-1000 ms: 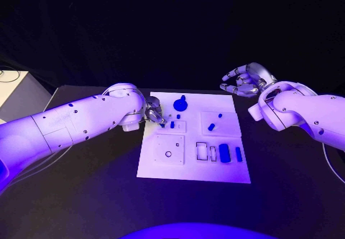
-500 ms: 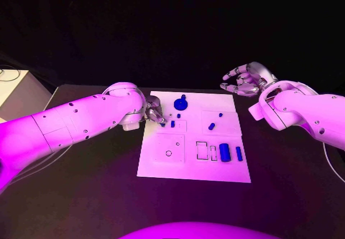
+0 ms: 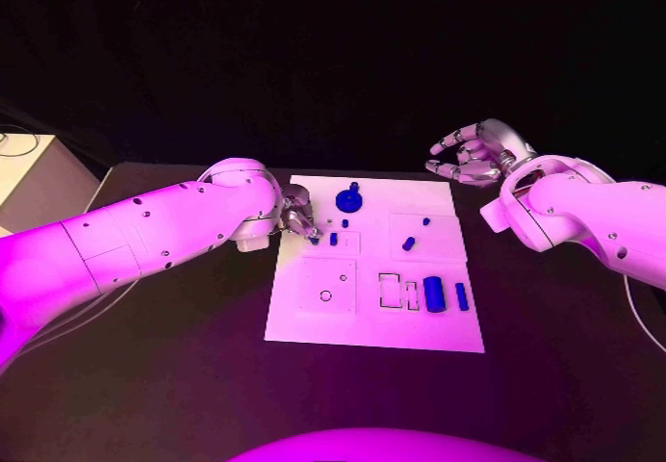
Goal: Assemble the parts on the task board
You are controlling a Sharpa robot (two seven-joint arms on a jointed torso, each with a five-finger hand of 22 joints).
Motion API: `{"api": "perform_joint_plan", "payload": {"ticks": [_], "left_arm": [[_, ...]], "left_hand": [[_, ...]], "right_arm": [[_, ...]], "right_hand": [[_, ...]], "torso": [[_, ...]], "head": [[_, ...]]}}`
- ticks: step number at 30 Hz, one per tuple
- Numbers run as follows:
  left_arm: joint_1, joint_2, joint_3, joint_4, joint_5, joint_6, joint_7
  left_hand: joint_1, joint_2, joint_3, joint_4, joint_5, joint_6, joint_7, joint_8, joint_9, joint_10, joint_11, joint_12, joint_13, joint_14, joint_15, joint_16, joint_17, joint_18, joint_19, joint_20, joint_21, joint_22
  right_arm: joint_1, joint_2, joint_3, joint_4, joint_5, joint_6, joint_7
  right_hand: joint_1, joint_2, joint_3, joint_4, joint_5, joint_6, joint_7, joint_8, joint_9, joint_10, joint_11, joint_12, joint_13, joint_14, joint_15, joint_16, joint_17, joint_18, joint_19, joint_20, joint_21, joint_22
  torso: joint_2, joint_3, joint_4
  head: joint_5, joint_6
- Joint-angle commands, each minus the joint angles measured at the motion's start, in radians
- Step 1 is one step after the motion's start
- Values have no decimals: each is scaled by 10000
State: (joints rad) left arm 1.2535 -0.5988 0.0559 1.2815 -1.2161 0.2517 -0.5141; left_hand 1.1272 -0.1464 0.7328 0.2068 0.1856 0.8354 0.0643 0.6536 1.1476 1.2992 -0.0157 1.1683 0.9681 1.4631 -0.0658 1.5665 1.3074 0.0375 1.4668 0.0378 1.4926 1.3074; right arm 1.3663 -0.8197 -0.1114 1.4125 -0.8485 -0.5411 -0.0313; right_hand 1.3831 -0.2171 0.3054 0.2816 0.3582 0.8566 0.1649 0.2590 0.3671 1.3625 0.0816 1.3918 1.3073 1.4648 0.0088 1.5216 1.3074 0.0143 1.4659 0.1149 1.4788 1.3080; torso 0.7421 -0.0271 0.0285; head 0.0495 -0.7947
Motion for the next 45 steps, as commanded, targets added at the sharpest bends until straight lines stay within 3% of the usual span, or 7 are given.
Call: {"api": "perform_joint_plan", "payload": {"ticks": [1, 31, 45], "left_arm": [[-100, -1, -69, 22, -50, 443, -54], [-139, -48, -67, 89, -131, 283, -35], [-137, -41, -78, 28, -94, 417, -50]], "left_hand": [[-30, 91, 1695, -1628, 32, 18, -71, 7, 3, 84, -15, 48, -6, 1077, -67, 43, 2634, -69, 283, -47, 66, 1458], [-71, 84, 1744, -1681, 24, 30, -69, 11, 20, 107, -13, 58, 9, 1077, -65, 43, 2634, -75, 298, -49, 80, 1481], [-799, -301, 1255, -1417, -16, 137, -155, -187, -95, 96, -61, 33, -28, 1077, -103, 43, 2634, -70, 286, -48, 57, 1463]], "right_arm": [[-3, 0, 1, 5, -61, 136, 39], [-20, 12, 1, -15, -62, 147, 55], [-28, 6, 1, -17, -63, 152, 61]], "right_hand": [[-55, -63, 71, 11, 36, -55, 14, 56, 11, -49, -1, -64, 535, 776, -46, -31, 1572, 90, 629, -88, -51, 2009], [-55, -63, 71, 11, 36, -55, 14, 56, 11, -49, -1, -64, 535, 776, -46, -31, 1572, 90, 629, -88, -51, 2009], [-75, -73, 100, 7, 39, -63, 10, 71, 17, -54, -5, -77, 515, 773, -51, -47, 1551, 96, 621, -93, -83, 1991]], "torso": [[-2, -4, 3], [-6, 0, 18], [-1, 9, -1]], "head": [[-1, 0], [5, -63], [30, -76]]}}
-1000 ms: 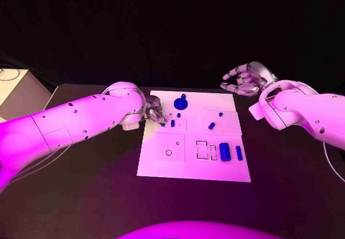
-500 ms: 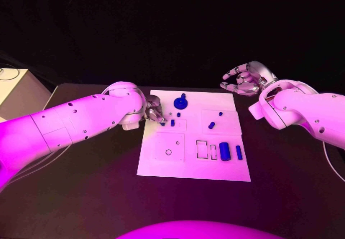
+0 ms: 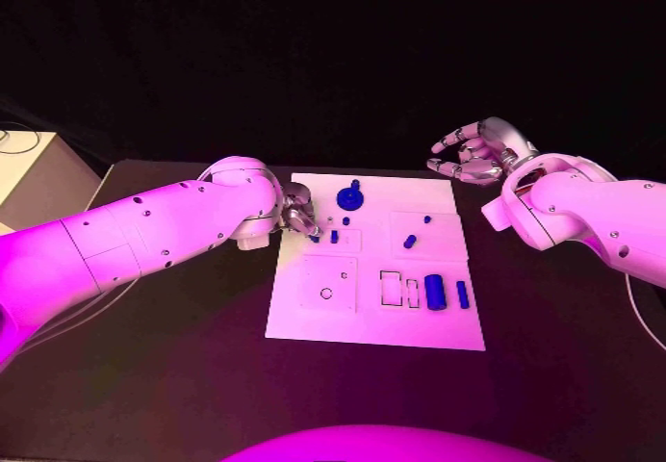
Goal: Assemble the parts on the task board
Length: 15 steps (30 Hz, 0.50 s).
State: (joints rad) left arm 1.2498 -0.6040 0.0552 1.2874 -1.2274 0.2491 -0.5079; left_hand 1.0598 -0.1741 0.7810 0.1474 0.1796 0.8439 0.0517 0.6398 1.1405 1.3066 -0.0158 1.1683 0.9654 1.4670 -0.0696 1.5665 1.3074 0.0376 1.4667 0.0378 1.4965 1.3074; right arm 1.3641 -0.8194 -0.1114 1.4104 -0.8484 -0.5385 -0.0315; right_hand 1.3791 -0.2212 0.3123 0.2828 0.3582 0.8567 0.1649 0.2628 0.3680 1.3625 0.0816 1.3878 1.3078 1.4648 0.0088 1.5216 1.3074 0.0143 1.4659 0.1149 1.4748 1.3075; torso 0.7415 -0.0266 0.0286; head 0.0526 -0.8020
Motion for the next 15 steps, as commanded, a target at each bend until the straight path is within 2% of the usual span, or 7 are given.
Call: {"api": "perform_joint_plan", "payload": {"ticks": [1, 15], "left_arm": [[-100, 20, -73, -37, 17, 454, -115], [-101, 89, -89, -140, -2, 512, -140]], "left_hand": [[-191, -48, 699, -788, 43, 82, -37, -67, -40, 18, -68, 30, -8, 1038, -72, 43, 2634, -73, 293, -54, 24, 1473], [-396, -122, 469, -674, 44, 176, -53, -117, -83, 17, -81, 43, 4, 1038, -86, 43, 2634, -74, 296, -68, 22, 1476]], "right_arm": [[-8, 5, 1, 4, -64, 128, 65], [-15, -10, 1, 28, -65, 114, 74]], "right_hand": [[-35, -33, 31, -5, 39, -64, 10, 33, 9, -55, -5, -37, 511, 773, -50, -47, 1551, 96, 621, -93, -43, 1996], [-35, -33, 31, -5, 39, -64, 10, 33, 9, -55, -5, -37, 511, 773, -50, -47, 1551, 96, 621, -93, -43, 1996]], "torso": [[4, 3, -4], [10, -2, -2]], "head": [[-2, -4], [-16, -13]]}}
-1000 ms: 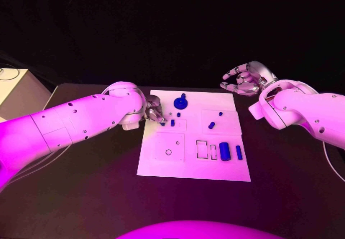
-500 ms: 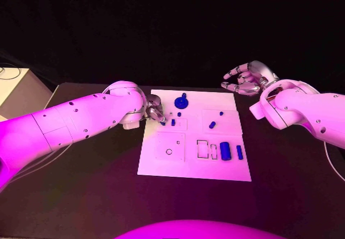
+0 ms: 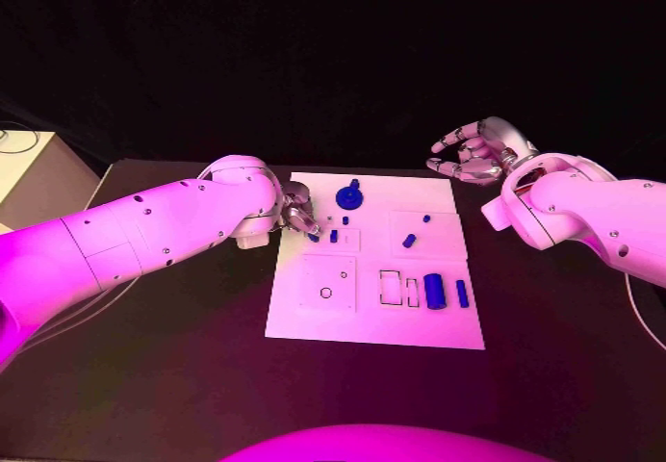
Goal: Assemble the parts on the task board
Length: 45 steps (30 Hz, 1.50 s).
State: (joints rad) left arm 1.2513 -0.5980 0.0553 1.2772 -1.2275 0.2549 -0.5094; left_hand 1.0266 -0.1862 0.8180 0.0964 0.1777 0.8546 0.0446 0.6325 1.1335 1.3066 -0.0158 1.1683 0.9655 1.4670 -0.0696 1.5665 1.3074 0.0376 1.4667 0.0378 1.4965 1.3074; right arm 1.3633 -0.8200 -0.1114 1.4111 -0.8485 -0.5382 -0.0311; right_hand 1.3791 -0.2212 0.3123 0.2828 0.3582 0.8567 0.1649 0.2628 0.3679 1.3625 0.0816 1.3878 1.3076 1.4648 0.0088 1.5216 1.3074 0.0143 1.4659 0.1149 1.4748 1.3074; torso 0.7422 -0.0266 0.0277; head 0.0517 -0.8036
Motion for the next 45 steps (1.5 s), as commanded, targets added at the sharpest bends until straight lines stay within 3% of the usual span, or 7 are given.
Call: {"api": "perform_joint_plan", "payload": {"ticks": [1, 27, 32, 45], "left_arm": [[-116, 32, -90, -40, -2, 447, -127], [-119, 157, -128, -87, -106, 310, -141], [-120, 162, -150, -89, -142, 316, -140], [-120, 144, -193, -77, -173, 306, -141]], "left_hand": [[-80, -3, 83, -153, 64, 76, 18, -47, -16, 17, -83, 45, 5, 1038, -86, 43, 2634, -73, 296, -69, 21, 1475], [-403, -76, -259, 74, 39, 178, 16, -92, -43, 31, -83, 79, 42, 1038, -90, 43, 2634, -79, 314, -81, 30, 1499], [-532, -200, -478, 147, 29, 201, 24, -114, -45, 14, -77, 71, 26, 1038, -87, 43, 2634, -80, 317, -83, 29, 1502], [-735, -265, -767, 338, 21, 229, 42, -150, -53, -13, -59, 56, -2, 1038, -73, 43, 2634, -77, 312, -78, 20, 1494]], "right_arm": [[-7, -5, 1, 25, -64, 109, 72], [-7, -51, 1, 109, -73, 66, 88], [-7, -59, 1, 132, -87, 14, 106], [-7, -73, 1, 144, -95, -12, 124]], "right_hand": [[-35, -33, 31, -5, 39, -64, 10, 33, 10, -54, -5, -37, 512, 773, -50, -47, 1551, 95, 621, -93, -43, 1998], [-35, -33, 31, -5, 39, -64, 10, 33, 10, -54, -5, -37, 512, 773, -50, -47, 1551, 95, 621, -93, -43, 1998], [-30, -38, 55, -14, 52, -73, 10, 39, 12, -67, -6, -51, 495, 771, -53, -56, 1538, 97, 619, -96, -54, 1992], [-32, -44, 58, -16, 57, -74, 10, 42, 13, -71, -6, -55, 490, 770, -53, -60, 1533, 99, 616, -97, -64, 1986]], "torso": [[2, -5, 9], [10, -3, -5], [4, 0, 7], [-5, -13, 11]], "head": [[-7, 1], [-25, -27], [-42, -42], [-50, -37]]}}
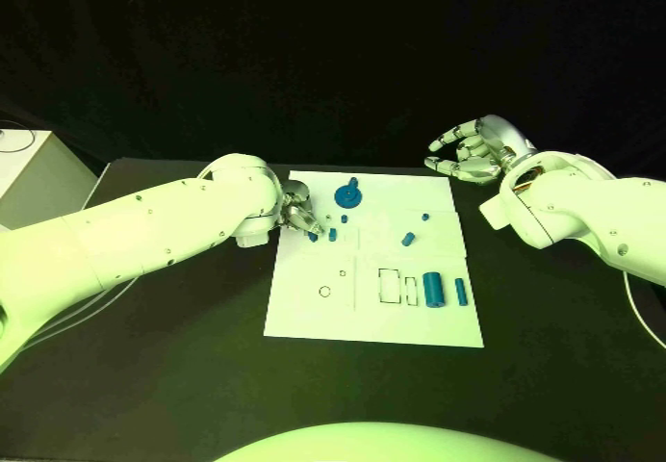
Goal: Assemble the parts on the task board
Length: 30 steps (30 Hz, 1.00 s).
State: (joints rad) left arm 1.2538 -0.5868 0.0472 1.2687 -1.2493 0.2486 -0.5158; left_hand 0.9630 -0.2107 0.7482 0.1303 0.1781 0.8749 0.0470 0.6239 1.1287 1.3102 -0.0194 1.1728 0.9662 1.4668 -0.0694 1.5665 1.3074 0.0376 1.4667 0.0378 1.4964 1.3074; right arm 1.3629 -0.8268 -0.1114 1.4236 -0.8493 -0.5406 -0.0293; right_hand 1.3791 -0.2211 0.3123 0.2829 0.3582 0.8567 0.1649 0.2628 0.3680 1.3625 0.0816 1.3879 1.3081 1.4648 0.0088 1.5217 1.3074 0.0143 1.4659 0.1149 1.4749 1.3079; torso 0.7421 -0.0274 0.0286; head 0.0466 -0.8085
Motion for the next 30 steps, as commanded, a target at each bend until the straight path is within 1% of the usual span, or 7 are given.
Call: {"api": "perform_joint_plan", "payload": {"ticks": [1, 3, 7, 11, 14, 18, 30], "left_arm": [[-145, 32, -114, 11, 40, 360, -79], [-145, 28, -117, 17, 32, 329, -81], [-146, 20, -123, 37, 28, 232, -84], [-161, -12, -127, 86, 82, 93, -85], [-185, -51, -127, 132, 153, -4, -87], [-222, -117, -124, 212, 208, -192, -91], [-341, -370, -41, 580, 249, -953, -116]], "left_hand": [[-111, -25, -89, 12, 16, 27, 20, -67, -6, -53, -21, 6, -16, 1040, -74, 43, 2634, -77, 310, -78, 18, 1492], [-81, 16, -77, 9, 35, 31, 8, -70, -5, -53, -29, 7, -15, 1040, -75, 43, 2634, -76, 309, -77, 16, 1490], [243, 270, 186, -161, 112, -4, -41, -112, -2, -50, -75, 20, 4, 1040, -111, 43, 2634, -75, 309, -92, 11, 1488], [668, 477, 851, -595, 278, -87, -65, -123, 58, -37, -106, 13, 1, 1040, -144, 43, 2634, -79, 322, -126, 19, 1509], [936, 651, 1431, -987, 656, -186, -2, -48, 199, -9, -75, -36, -58, 1040, -122, 43, 2634, -79, 324, -136, 16, 1512], [1003, 719, 1641, -1137, 749, -182, 31, 24, 282, 17, -49, -40, -56, 1040, -99, 43, 2634, -81, 328, -129, 20, 1520], [1026, 724, 1715, -1210, 755, -156, 38, 67, 321, 74, -44, 10, 10, 1040, -93, 43, 2634, -79, 325, -126, 16, 1515]], "right_arm": [[-4, -5, 2, 18, -87, 13, 107], [-4, -5, 2, 17, -88, 15, 108], [-4, -5, 2, 13, -88, 20, 108], [-4, -3, 2, 7, -88, 26, 109], [-4, -5, 2, 3, -88, 29, 107], [-4, -12, 2, 2, -88, 31, 106], [-23, -19, 2, -9, -88, 40, 111]], "right_hand": [[-32, -45, 59, -16, 57, -74, 10, 42, 12, -71, -6, -55, 485, 770, -53, -60, 1533, 100, 616, -97, -65, 1981], [-32, -45, 59, -16, 57, -74, 10, 42, 12, -71, -6, -55, 485, 770, -53, -60, 1533, 100, 616, -97, -65, 1981], [-34, -46, 61, -15, 63, -74, 10, 44, 12, -71, -6, -55, 486, 771, -53, -59, 1536, 99, 619, -97, -59, 1985], [-34, -46, 61, -15, 63, -74, 10, 44, 12, -71, -6, -55, 486, 771, -53, -59, 1536, 99, 619, -97, -59, 1985], [-34, -46, 61, -15, 63, -74, 10, 44, 12, -71, -6, -55, 486, 771, -53, -59, 1536, 99, 619, -97, -59, 1985], [-34, -46, 61, -15, 63, -74, 10, 44, 12, -71, -6, -55, 486, 771, -53, -59, 1536, 99, 619, -97, -59, 1985], [-35, -45, 72, -15, 86, -73, 9, 48, 14, -58, -7, -45, 496, 771, -54, -60, 1535, 100, 617, -98, -65, 1982]], "torso": [[-5, -6, 3], [-2, -9, 3], [-1, -9, 6], [-4, -8, 4], [0, -6, -3], [4, -6, -10], [1, 1, 11]], "head": [[0, 14], [-4, 17], [0, 35], [2, 44], [0, 44], [-4, 46], [-29, 8]]}}
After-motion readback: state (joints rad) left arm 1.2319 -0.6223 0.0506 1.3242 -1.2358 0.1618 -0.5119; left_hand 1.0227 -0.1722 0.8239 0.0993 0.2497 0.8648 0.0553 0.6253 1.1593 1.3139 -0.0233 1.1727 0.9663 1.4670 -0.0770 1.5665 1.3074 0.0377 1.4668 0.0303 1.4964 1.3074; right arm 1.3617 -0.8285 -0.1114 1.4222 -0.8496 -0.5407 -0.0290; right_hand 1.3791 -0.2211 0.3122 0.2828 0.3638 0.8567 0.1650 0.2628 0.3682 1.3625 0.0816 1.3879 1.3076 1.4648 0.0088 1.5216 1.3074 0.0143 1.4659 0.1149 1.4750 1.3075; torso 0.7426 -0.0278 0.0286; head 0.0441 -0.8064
